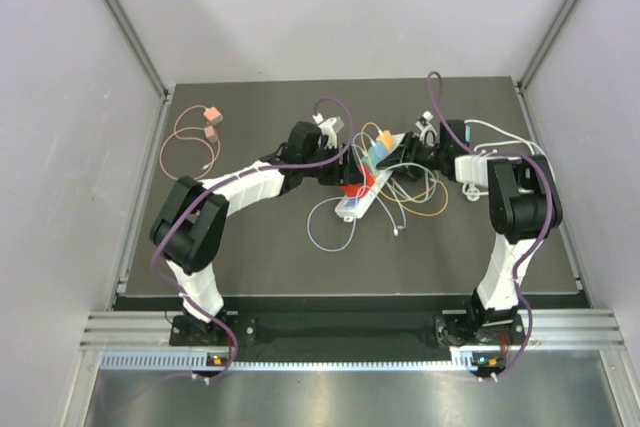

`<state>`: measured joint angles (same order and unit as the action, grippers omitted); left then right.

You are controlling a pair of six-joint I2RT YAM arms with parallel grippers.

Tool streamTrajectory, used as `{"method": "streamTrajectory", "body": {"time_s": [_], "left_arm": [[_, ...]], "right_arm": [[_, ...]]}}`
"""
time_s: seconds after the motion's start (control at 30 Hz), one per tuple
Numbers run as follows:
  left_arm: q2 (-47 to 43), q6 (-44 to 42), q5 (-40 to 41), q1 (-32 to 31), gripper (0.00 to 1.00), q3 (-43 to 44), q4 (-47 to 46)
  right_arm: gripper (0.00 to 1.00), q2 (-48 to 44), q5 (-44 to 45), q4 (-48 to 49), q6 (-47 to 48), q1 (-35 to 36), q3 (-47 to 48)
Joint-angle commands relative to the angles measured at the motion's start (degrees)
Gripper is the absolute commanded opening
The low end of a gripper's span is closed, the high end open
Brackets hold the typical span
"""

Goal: Pull the plug off the socket

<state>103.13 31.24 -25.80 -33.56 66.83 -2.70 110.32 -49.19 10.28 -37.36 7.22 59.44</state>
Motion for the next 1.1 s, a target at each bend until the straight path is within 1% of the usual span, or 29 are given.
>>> {"method": "streamTrajectory", "body": {"time_s": [0.0,0.07,0.1,0.17,0.2,0.23,0.27,0.4,0.53,0.57,0.67,0.77,0.87,1.0,1.07], "left_arm": [[-2.3,1.4,-5.3,-0.3,0.0,0.6,-10.3],[-2.1,1.3,-5.2,-0.3,0.0,0.6,-10.2],[-2.1,1.4,-5.3,-0.3,0.0,0.5,-10.2],[-2.0,0.9,-5.3,-0.4,0.0,0.5,-10.1],[-2.1,0.7,-5.4,-0.5,0.0,0.4,-10.1],[-2.1,0.3,-5.5,-0.5,0.0,0.5,-10.1],[-2.2,-1.0,-5.1,-0.5,0.0,0.4,-9.5],[-3.3,-7.0,-2.2,-1.2,0.0,0.9,-5.0],[-4.6,-14.1,1.1,-1.7,0.0,0.6,-1.2],[-5.1,-15.2,1.9,-2.0,0.0,0.3,-0.6],[-6.4,-17.4,3.8,-2.1,0.0,-0.9,0.5],[-8.4,-16.3,3.6,-2.2,0.0,-3.3,-1.7],[-9.2,-13.1,2.3,-2.1,0.0,-4.3,-3.7],[-8.9,-8.5,0.7,-1.8,0.0,-4.0,-4.2],[-8.9,-5.0,-1.8,-0.9,0.0,-3.9,-5.1]], "right_arm": [[0.49,1.0,0.2,2.5,-1.5,1.1,2.5],[0.43,1.1,0.1,3.0,-2.1,1.2,2.3],[0.37,1.2,0.0,3.0,-2.4,1.2,2.2],[0.31,1.3,-0.4,3.2,-2.7,1.3,2.2],[0.25,1.6,-0.5,3.3,-3.0,1.2,2.1],[0.23,1.6,-0.6,3.4,-3.2,1.2,2.1],[0.18,1.6,-0.8,3.7,-3.2,1.2,2.1],[0.13,1.3,-1.6,4.5,-3.3,0.9,1.8],[0.07,1.4,-5.0,5.2,-1.8,0.1,2.3],[0.0,1.4,-5.6,5.6,-1.6,0.0,2.2],[0.0,1.0,-4.5,5.6,-0.4,-0.4,1.3],[0.0,-0.7,-0.7,3.0,3.5,-0.5,0.8],[0.0,-2.4,3.1,2.8,6.4,-0.4,-0.4],[0.0,-4.9,4.9,4.1,6.9,-0.5,-1.5],[0.0,-5.2,5.2,4.4,7.0,-0.5,-2.0]]}}
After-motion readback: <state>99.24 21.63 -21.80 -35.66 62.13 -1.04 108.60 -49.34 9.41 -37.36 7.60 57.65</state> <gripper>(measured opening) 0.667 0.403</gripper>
